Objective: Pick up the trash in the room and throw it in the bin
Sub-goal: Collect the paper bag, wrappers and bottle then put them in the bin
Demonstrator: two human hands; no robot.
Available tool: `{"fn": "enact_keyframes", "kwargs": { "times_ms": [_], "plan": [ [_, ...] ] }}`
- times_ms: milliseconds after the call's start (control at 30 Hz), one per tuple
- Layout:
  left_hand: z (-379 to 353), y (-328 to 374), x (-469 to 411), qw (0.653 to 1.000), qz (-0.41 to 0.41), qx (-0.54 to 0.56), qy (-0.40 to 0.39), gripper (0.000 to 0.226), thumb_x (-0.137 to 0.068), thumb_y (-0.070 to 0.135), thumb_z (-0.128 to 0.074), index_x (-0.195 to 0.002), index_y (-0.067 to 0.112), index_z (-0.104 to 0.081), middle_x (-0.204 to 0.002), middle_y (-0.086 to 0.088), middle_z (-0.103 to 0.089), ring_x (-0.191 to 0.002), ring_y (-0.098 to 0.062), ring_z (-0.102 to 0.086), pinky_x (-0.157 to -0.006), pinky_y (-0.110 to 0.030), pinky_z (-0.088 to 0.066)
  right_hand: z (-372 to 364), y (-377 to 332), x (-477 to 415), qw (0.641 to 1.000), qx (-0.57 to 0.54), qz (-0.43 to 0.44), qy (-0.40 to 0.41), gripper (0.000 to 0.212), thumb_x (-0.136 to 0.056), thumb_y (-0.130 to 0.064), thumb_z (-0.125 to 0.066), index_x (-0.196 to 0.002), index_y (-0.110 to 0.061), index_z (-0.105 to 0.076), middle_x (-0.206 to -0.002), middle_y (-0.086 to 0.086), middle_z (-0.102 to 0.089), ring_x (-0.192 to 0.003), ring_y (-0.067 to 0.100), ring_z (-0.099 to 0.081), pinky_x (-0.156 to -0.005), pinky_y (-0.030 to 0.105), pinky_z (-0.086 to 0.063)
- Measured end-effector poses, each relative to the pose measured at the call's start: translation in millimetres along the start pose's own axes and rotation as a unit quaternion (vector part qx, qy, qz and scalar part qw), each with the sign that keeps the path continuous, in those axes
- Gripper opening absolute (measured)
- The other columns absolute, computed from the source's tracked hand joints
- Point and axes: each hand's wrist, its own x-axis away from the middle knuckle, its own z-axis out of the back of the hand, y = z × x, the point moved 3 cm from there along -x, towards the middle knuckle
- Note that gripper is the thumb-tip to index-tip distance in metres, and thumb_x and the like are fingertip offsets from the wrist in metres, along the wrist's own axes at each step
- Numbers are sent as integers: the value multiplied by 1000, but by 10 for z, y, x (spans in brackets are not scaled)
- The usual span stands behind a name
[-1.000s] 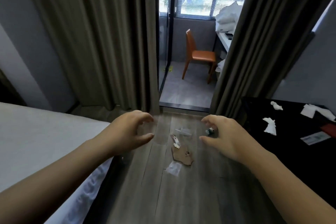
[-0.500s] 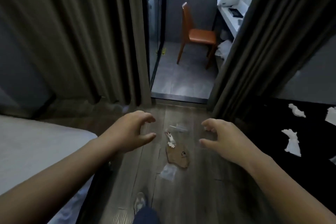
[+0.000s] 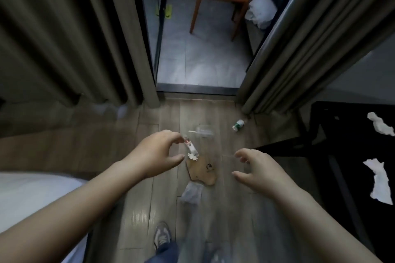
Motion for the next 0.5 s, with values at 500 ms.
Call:
{"fn": "enact_keyframes", "kwargs": {
  "times_ms": [500],
  "plan": [
    [-2078,-1057,-1443,987,146,31,-65,44,-85,38,-64,-126,23,-56,-123,6,-58,-110,-10,-56,-92,-26,-46,-1370,1034,-2215,996,22,20,-82,47,-85,-35,-64,-127,-18,-53,-124,4,-58,-116,20,-55,-96,37,-47]
  ]
}}
